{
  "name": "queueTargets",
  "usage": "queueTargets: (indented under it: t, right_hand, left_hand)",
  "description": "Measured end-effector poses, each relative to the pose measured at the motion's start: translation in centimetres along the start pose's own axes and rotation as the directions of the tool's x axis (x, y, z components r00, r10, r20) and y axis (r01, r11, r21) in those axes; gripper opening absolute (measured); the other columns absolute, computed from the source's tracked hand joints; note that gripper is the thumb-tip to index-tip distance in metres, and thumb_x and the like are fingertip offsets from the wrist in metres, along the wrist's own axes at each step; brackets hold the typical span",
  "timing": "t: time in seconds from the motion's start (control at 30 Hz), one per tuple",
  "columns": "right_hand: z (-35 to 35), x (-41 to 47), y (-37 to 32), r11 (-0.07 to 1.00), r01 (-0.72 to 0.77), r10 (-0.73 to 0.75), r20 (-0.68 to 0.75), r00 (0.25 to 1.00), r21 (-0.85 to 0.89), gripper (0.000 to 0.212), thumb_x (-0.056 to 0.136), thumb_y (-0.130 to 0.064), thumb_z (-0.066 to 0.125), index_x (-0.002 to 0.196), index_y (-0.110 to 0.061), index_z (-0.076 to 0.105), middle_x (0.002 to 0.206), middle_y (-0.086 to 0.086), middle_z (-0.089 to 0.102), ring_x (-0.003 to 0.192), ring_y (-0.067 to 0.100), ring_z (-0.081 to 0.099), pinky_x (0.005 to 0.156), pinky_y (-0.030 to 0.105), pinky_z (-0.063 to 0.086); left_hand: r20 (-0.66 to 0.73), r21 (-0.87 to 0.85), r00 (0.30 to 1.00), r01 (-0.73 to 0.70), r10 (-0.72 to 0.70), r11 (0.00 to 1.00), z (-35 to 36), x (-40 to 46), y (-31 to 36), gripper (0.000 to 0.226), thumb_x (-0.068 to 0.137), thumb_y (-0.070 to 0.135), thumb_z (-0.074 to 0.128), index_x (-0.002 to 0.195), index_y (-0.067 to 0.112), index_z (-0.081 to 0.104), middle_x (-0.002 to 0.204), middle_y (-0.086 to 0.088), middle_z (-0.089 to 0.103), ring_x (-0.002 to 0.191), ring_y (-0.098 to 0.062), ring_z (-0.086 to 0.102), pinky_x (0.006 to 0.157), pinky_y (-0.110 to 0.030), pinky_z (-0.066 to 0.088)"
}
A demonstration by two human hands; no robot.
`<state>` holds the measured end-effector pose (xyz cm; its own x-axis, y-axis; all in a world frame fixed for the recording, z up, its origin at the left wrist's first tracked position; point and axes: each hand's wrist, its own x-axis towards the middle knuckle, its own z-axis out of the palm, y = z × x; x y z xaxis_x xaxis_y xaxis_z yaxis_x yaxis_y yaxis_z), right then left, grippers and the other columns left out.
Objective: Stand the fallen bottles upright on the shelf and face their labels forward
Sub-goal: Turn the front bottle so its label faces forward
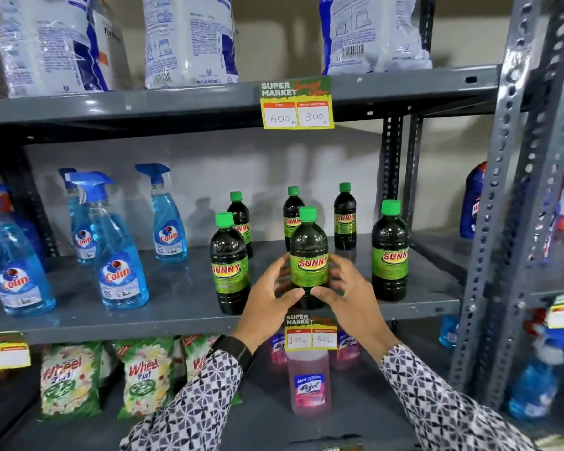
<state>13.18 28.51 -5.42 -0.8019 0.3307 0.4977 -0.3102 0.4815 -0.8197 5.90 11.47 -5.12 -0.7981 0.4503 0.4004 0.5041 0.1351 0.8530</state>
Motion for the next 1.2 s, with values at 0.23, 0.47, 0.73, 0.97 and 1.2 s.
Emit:
queueTargets:
  t: [0.23, 0.47, 0.73, 0.97, 1.2]
  right_hand:
    - [-3.2, -2.8, 0.6, 0.989, 0.135, -0.149, -0.34, 0.929, -0.066, 0.041, 0.095, -0.01, 0.075, 0.133, -0.023, 0.064, 0.111, -0.008, 0.072, 0.101, -0.005, 0.067, 0.081, 0.006, 0.052]
    - [-10.4, -1.7, 3.9, 0.997, 0.018, -0.045, -0.416, 0.908, -0.07, 0.053, 0.093, -0.009, 0.077, 0.141, -0.016, 0.056, 0.132, 0.005, 0.065, 0.114, 0.018, 0.067, 0.098, 0.029, 0.054]
    - [-13.0, 1.5, 5.6, 0.999, -0.036, 0.032, -0.094, 0.995, -0.04, 0.061, 0.088, -0.005, 0.082, 0.143, -0.015, 0.058, 0.133, -0.002, 0.071, 0.121, 0.01, 0.068, 0.106, 0.043, 0.056]
    - [-13.0, 1.2, 5.6, 1.0, -0.026, 0.024, -0.11, 0.994, -0.015, 0.06, 0.084, -0.006, 0.085, 0.138, -0.014, 0.061, 0.126, -0.001, 0.073, 0.117, 0.011, 0.069, 0.102, 0.038, 0.058]
    - [-12.8, 0.8, 5.5, 0.999, -0.013, 0.01, -0.111, 0.994, -0.03, 0.061, 0.085, -0.006, 0.084, 0.14, -0.017, 0.06, 0.125, -0.005, 0.072, 0.111, 0.003, 0.071, 0.1, 0.03, 0.058]
  left_hand:
    - [-0.415, 0.135, 0.878, -0.202, 0.24, 0.97, 2.4, -4.0, 3.6, 0.039, 0.096, 0.015, 0.063, 0.134, 0.026, 0.062, 0.114, 0.011, 0.065, 0.104, -0.011, 0.066, 0.083, -0.017, 0.054]
    - [0.063, 0.157, 0.983, -0.178, 0.17, 0.971, 10.6, -0.8, 6.7, 0.052, 0.098, 0.03, 0.058, 0.149, 0.031, 0.047, 0.137, 0.009, 0.061, 0.117, -0.002, 0.062, 0.101, -0.026, 0.052]
    - [0.185, -0.065, 0.983, 0.032, -0.019, 0.997, 13.1, 4.1, 6.0, 0.055, 0.098, 0.009, 0.061, 0.139, 0.037, 0.036, 0.133, 0.009, 0.06, 0.103, 0.017, 0.061, 0.098, -0.015, 0.052]
    - [0.128, -0.093, 0.992, 0.027, -0.015, 0.995, 13.2, 3.5, 5.3, 0.064, 0.096, 0.005, 0.064, 0.15, 0.027, 0.037, 0.125, 0.019, 0.063, 0.105, 0.017, 0.063, 0.086, -0.008, 0.051]
    - [0.121, -0.085, 0.992, 0.043, -0.033, 0.995, 13.6, 3.2, 5.1, 0.068, 0.098, 0.004, 0.06, 0.157, 0.022, 0.031, 0.123, 0.022, 0.059, 0.103, 0.023, 0.06, 0.087, -0.003, 0.048]
